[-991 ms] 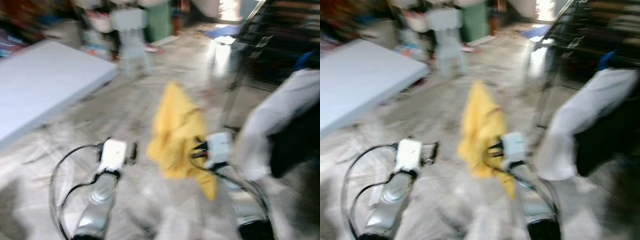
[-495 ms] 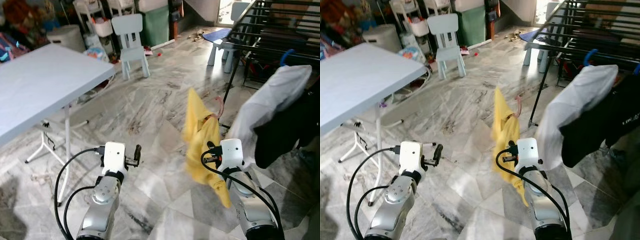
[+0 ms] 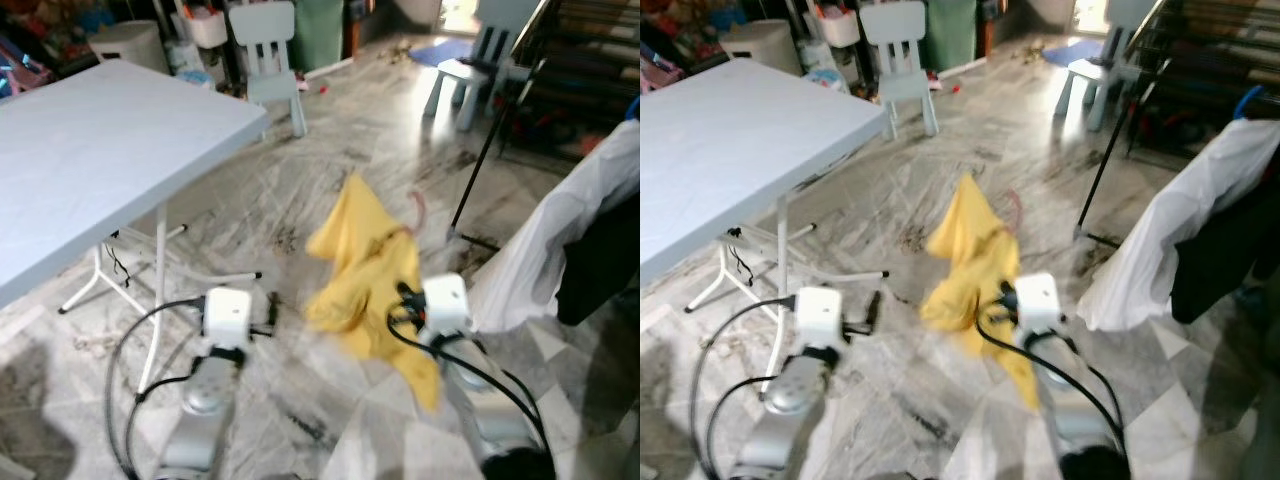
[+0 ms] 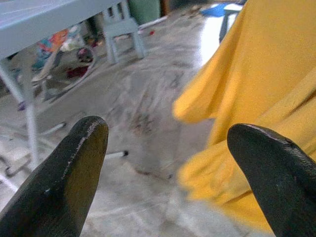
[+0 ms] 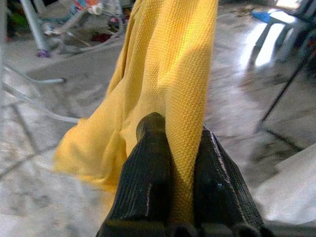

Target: Hang hanger

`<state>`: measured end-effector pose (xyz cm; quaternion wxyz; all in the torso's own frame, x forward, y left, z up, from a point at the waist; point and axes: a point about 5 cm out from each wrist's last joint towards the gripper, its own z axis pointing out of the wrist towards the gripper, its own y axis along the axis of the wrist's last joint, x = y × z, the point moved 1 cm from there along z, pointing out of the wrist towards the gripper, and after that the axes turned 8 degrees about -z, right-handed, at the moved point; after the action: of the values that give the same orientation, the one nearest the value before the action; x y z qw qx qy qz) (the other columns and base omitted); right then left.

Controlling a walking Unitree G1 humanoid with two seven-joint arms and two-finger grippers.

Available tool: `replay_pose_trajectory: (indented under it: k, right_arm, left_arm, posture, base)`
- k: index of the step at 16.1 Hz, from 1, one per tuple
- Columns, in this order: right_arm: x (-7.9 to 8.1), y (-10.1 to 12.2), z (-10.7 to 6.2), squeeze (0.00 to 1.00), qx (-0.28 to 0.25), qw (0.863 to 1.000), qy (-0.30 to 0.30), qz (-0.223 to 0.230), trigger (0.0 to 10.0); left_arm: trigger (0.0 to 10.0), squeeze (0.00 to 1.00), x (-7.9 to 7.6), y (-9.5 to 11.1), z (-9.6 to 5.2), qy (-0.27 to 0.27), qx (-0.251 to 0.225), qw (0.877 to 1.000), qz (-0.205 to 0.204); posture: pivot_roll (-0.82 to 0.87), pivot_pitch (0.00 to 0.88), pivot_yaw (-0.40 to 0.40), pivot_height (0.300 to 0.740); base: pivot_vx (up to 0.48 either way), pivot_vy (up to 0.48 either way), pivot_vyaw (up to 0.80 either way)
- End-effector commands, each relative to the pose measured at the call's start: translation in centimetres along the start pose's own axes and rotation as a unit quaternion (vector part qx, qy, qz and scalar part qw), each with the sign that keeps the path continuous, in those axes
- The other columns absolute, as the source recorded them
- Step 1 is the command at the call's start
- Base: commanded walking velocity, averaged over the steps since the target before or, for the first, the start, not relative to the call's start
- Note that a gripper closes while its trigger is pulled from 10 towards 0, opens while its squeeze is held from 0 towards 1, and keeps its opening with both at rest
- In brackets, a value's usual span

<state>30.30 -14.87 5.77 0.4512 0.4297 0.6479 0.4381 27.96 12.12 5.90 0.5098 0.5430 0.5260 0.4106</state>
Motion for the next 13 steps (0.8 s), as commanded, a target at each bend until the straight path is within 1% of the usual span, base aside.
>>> replay_pose_trajectory:
  k: [1, 2, 3, 9, 11, 13]
  right_arm:
    - [0.00, 1.78, 0.47, 0.00, -0.037, 0.999, -0.004, 0.002, 10.0]
    - [0.00, 1.79, 0.45, 0.00, -0.038, 0.999, -0.003, 0.001, 10.0]
    - [0.08, 1.81, 0.45, 0.00, -0.039, 0.999, 0.003, -0.009, 10.0]
    - [0.29, 2.11, 0.47, 0.00, -0.043, 0.999, 0.009, -0.008, 10.0]
    - [0.32, 2.16, 0.44, 0.00, -0.045, 0.999, 0.010, -0.008, 10.0]
    - [0.48, 2.23, 0.36, 0.00, -0.048, 0.999, 0.010, -0.005, 10.0]
  left_arm:
    - [10.0, 0.00, 0.80, 0.09, -0.01, 0.010, -0.001, 1.000, 0.007]
    - [10.0, 0.00, 0.80, 0.13, 0.05, 0.011, -0.002, 1.000, 0.009]
    - [10.0, 0.00, 0.77, 0.15, 0.07, 0.011, -0.001, 1.000, 0.009]
    - [10.0, 0.00, 0.42, 0.06, 0.22, 0.008, 0.003, 1.000, 0.024]
    - [10.0, 0.00, 0.29, 0.05, 0.20, -0.002, 0.002, 1.000, 0.016]
    - [10.0, 0.00, 0.17, 0.20, 0.13, -0.012, -0.003, 1.000, 0.023]
  posture:
    - [0.05, 0.049, 0.035, 0.740]
    - [0.05, 0.049, 0.034, 0.740]
    - [0.05, 0.050, 0.031, 0.740]
    - [0.04, 0.059, 0.025, 0.740]
    - [0.04, 0.060, 0.026, 0.740]
    - [0.04, 0.064, 0.030, 0.740]
  base:
    - [0.000, 0.000, 0.00]
    - [0.000, 0.000, 0.00]
    - [0.000, 0.000, 0.80]
    - [0.000, 0.000, 0.80]
    - [0.000, 0.000, 0.80]
    - [0.446, 0.000, 0.68]
